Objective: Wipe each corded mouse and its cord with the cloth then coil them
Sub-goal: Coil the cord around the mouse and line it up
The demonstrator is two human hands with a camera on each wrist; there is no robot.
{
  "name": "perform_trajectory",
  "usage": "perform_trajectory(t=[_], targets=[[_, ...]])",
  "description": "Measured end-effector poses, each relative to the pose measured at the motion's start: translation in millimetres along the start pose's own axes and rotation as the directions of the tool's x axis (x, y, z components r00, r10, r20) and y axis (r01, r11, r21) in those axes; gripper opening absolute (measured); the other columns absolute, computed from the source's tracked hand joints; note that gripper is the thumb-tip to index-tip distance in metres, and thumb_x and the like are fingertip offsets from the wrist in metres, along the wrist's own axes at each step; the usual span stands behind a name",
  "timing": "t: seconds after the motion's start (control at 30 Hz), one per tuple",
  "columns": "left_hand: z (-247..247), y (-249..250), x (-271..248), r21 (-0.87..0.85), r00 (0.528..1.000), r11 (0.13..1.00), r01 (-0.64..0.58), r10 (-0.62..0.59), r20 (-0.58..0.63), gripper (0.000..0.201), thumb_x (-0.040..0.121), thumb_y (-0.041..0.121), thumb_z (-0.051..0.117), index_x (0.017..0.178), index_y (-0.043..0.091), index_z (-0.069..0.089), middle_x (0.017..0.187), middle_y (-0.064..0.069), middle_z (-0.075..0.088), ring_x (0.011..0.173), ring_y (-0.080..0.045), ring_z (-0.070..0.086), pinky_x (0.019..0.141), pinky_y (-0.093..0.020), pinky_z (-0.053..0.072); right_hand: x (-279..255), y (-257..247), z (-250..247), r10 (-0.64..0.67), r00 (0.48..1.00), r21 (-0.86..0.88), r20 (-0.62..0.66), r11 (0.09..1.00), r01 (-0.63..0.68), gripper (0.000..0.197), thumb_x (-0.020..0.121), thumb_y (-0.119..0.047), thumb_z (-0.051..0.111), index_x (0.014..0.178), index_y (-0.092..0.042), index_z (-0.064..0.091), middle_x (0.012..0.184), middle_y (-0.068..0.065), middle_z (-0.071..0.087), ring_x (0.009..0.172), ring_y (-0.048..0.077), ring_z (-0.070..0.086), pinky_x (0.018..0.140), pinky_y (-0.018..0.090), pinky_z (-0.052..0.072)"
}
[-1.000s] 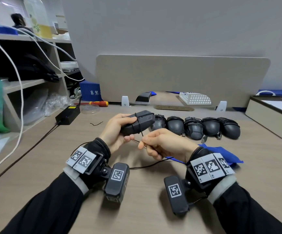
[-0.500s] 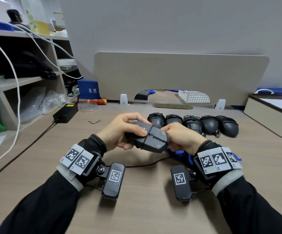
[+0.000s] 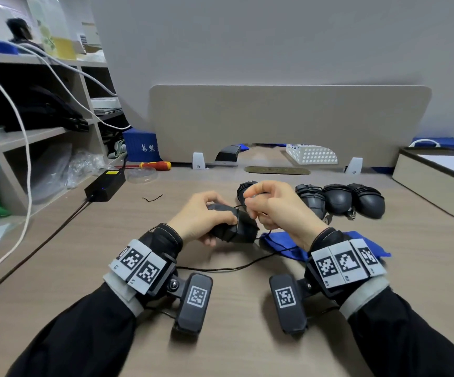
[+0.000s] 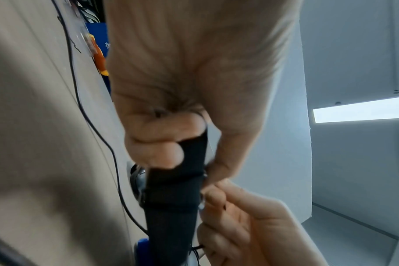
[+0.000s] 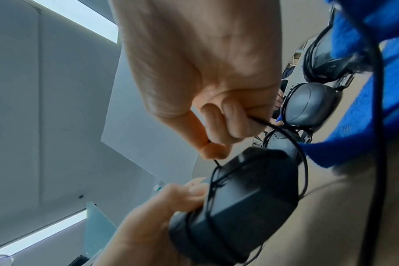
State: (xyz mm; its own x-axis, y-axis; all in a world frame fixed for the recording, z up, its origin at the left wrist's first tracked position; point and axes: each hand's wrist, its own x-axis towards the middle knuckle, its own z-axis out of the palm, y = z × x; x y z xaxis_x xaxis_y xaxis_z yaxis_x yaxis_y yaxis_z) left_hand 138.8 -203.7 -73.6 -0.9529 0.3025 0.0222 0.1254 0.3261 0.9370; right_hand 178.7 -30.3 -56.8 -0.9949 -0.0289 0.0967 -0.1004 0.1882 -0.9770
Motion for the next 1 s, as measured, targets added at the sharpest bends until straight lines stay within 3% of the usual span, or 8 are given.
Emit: perform_trajectory(t=[0.2, 0.3, 0.4, 0.6, 0.73, 0.83, 0.93, 1.0], targets=[[-7, -2, 8, -0.251, 0.966, 0.967, -0.035, -0.032, -0.258, 0.021, 0.084, 0.006, 0.073, 0.1, 0.006, 0.059, 0.089, -0.014, 0.059, 0.04, -0.017, 0.052, 0.035, -0.023, 0.045, -4, 1, 15, -0.056, 0.985, 0.061, 0.165, 0.997, 0.047, 0.01, 0.098, 0.004, 0.049, 0.099, -0.004, 0.053, 0.064, 0.012, 0.058, 0.037, 0.009, 0.031, 0.038, 0.018, 0.024], [-10, 0, 6, -0.411, 0.97, 0.911, -0.035, -0.069, -0.234, 0.018, 0.087, 0.007, 0.07, 0.103, 0.007, 0.06, 0.094, -0.015, 0.064, 0.048, -0.014, 0.059, 0.039, -0.026, 0.05, -3, 6, 19, -0.013, 0.97, 0.064, 0.242, 0.998, -0.003, 0.011, 0.1, 0.003, 0.047, 0.099, -0.006, 0.051, 0.068, 0.014, 0.064, 0.037, 0.011, 0.035, 0.04, 0.018, 0.025], [-14, 1, 3, -0.502, 0.978, 0.865, -0.016, -0.091, -0.188, 0.024, 0.089, 0.008, 0.069, 0.111, 0.003, 0.061, 0.099, -0.017, 0.066, 0.064, -0.02, 0.065, 0.046, -0.028, 0.055, -3, 9, 17, 0.033, 0.961, 0.072, 0.276, 0.996, -0.054, 0.01, 0.1, 0.001, 0.046, 0.099, -0.007, 0.051, 0.072, 0.017, 0.065, 0.04, 0.013, 0.037, 0.042, 0.021, 0.027], [-15, 4, 1, -0.591, 0.984, 0.807, 0.002, -0.108, -0.144, 0.024, 0.094, 0.007, 0.061, 0.116, -0.001, 0.062, 0.095, -0.019, 0.064, 0.054, -0.017, 0.058, 0.044, -0.022, 0.05, -4, 12, 14, 0.076, 0.912, 0.01, 0.403, 0.996, -0.087, 0.013, 0.102, 0.001, 0.045, 0.095, -0.009, 0.05, 0.071, 0.015, 0.064, 0.042, 0.014, 0.036, 0.043, 0.022, 0.029], [-18, 7, 0, -0.609, 0.984, 0.793, -0.01, -0.101, -0.147, 0.015, 0.092, 0.007, 0.06, 0.106, 0.002, 0.062, 0.094, -0.021, 0.059, 0.05, -0.022, 0.052, 0.039, -0.02, 0.045, 0, 15, 9, 0.143, 0.945, -0.025, 0.295, 0.99, -0.142, 0.009, 0.102, -0.004, 0.049, 0.095, -0.008, 0.054, 0.064, 0.009, 0.061, 0.04, 0.012, 0.034, 0.042, 0.021, 0.028], [-19, 9, -2, -0.636, 0.99, 0.771, -0.019, -0.072, -0.117, 0.014, 0.092, 0.01, 0.056, 0.104, 0.002, 0.059, 0.094, -0.021, 0.054, 0.046, -0.02, 0.049, 0.035, -0.017, 0.041, 2, 19, 7, 0.191, 0.952, -0.098, 0.239, 0.98, -0.172, 0.019, 0.1, -0.023, 0.059, 0.088, -0.008, 0.059, 0.053, 0.001, 0.052, 0.039, 0.011, 0.031, 0.042, 0.022, 0.026], [-18, 12, -6, -0.609, 0.998, 0.792, -0.043, 0.058, 0.006, 0.032, 0.089, 0.013, 0.057, 0.113, -0.008, 0.058, 0.091, -0.019, 0.051, 0.043, -0.015, 0.041, 0.032, -0.015, 0.032, -1, 17, 7, 0.238, 0.94, -0.153, 0.244, 0.967, -0.205, 0.032, 0.093, -0.037, 0.067, 0.077, -0.011, 0.063, 0.048, -0.004, 0.039, 0.042, 0.011, 0.026, 0.044, 0.023, 0.021], [-18, 12, -7, -0.552, 0.986, 0.831, -0.067, 0.139, 0.089, 0.048, 0.079, 0.014, 0.058, 0.118, -0.015, 0.054, 0.091, -0.019, 0.048, 0.043, -0.013, 0.036, 0.031, -0.014, 0.027, -2, 14, 3, 0.248, 0.953, -0.194, 0.171, 0.957, -0.214, 0.034, 0.089, -0.036, 0.073, 0.069, -0.012, 0.058, 0.049, -0.003, 0.036, 0.044, 0.013, 0.024, 0.046, 0.024, 0.02]])
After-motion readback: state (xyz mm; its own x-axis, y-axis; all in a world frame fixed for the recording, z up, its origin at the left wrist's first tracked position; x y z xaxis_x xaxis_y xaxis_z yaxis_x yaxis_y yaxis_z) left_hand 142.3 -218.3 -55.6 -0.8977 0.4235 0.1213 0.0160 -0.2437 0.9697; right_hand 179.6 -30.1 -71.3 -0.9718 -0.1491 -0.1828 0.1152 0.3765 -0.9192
